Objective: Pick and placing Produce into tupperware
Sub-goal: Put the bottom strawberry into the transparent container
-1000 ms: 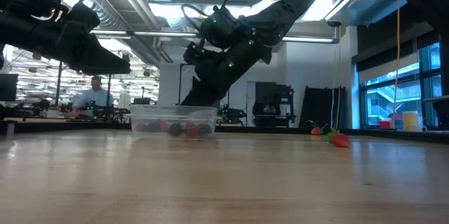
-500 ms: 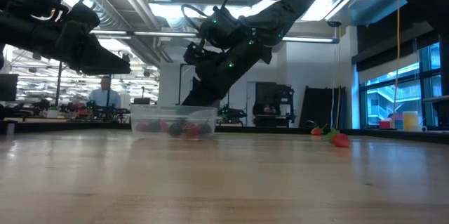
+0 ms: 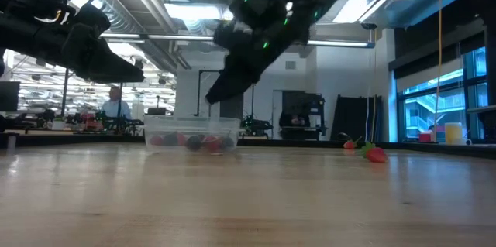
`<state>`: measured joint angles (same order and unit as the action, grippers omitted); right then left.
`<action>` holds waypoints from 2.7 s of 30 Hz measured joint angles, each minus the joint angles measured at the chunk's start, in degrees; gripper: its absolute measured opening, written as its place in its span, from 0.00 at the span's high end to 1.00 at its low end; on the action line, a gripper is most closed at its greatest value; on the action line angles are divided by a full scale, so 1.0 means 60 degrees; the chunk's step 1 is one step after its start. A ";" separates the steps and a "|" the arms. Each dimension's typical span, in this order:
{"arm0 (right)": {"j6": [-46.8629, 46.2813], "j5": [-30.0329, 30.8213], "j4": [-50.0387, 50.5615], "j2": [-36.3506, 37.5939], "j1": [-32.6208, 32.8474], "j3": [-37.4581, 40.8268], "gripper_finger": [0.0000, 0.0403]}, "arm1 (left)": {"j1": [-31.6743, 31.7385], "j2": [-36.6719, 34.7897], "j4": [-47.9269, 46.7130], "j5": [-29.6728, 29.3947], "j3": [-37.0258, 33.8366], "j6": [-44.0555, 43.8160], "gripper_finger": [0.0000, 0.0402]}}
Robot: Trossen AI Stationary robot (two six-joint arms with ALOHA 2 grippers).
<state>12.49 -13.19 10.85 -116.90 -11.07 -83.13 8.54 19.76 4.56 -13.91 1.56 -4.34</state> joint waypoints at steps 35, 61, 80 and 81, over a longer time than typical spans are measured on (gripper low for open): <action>-0.3964 0.1512 0.2806 0.5180 0.1905 0.6910 0.41 | 0.0002 0.0001 -0.0253 0.0004 0.0000 -0.0248 0.50; -0.3533 0.2138 0.1565 0.4288 0.2025 0.7300 0.41 | 0.0003 -0.0003 -0.0255 0.0004 0.0000 -0.0248 0.50; -0.3770 0.2343 0.1567 0.4298 0.2026 0.7329 0.54 | 0.0003 0.0001 -0.0259 0.0004 0.0000 -0.0248 0.50; -0.3770 0.2362 0.1568 0.4298 0.2025 0.7333 0.57 | 0.0003 0.0001 -0.0259 0.0004 0.0000 -0.0248 0.50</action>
<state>-10.13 0.98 20.26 -91.11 1.08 -39.13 8.56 19.77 3.01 -13.89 1.56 -5.82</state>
